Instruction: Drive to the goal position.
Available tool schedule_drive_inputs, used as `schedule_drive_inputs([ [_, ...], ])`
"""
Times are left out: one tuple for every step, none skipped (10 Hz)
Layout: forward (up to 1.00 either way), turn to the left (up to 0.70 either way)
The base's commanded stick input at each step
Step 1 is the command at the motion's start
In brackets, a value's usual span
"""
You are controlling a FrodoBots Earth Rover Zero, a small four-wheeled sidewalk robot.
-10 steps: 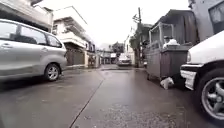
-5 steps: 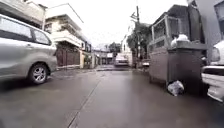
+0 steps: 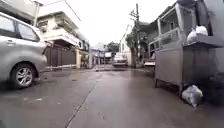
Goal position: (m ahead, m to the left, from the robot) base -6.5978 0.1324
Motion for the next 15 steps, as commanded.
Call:
schedule_drive_inputs([
  [1.00, 0.00],
  [1.00, 0.00],
  [1.00, -0.03],
  [1.00, -0.25],
  [1.00, 0.00],
  [1.00, 0.00],
  [1.00, -0.20],
  [1.00, -0.02],
  [1.00, 0.00],
  [1.00, 0.00],
  [1.00, 0.00],
  [1.00, 0.00],
  [1.00, -0.25],
  [1.00, -0.04],
  [1.00, -0.27],
])
